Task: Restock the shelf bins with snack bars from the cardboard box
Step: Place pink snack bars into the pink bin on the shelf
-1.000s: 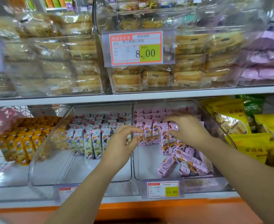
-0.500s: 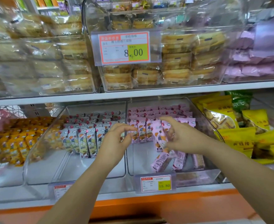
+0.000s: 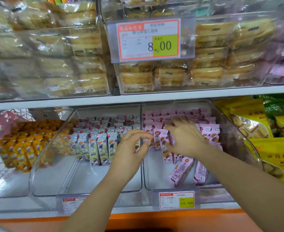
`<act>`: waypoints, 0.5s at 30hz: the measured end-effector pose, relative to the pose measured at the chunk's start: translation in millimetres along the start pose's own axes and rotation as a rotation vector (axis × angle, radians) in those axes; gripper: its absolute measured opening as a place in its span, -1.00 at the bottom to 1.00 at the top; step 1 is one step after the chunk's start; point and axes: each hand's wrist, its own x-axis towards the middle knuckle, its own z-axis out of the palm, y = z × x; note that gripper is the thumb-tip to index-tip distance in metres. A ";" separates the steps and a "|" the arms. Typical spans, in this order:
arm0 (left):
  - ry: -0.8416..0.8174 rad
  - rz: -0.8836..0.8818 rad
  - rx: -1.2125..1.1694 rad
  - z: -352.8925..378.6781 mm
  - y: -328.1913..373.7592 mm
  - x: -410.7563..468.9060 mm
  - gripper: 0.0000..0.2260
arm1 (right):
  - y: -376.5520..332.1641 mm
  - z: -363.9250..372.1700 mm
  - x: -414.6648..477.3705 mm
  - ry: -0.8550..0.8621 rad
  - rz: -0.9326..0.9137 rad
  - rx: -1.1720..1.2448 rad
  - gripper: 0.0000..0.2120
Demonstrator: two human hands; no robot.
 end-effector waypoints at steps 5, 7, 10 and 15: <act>-0.005 -0.007 -0.051 1.3 0.3 -0.1 -0.76 | 1.0 4.8 -3.8 0.046 0.069 0.031 -0.52; -0.003 -0.008 -0.046 1.4 0.5 -0.2 -0.77 | 1.3 1.8 -4.4 0.039 0.063 0.062 -0.47; -0.002 -0.016 -0.048 1.0 1.0 -0.5 -0.77 | 3.2 -8.0 -7.6 0.061 0.059 0.083 -0.47; -0.003 -0.019 -0.021 1.1 3.2 -0.8 -0.78 | 2.2 -25.5 -27.5 -0.212 -0.070 0.304 -0.67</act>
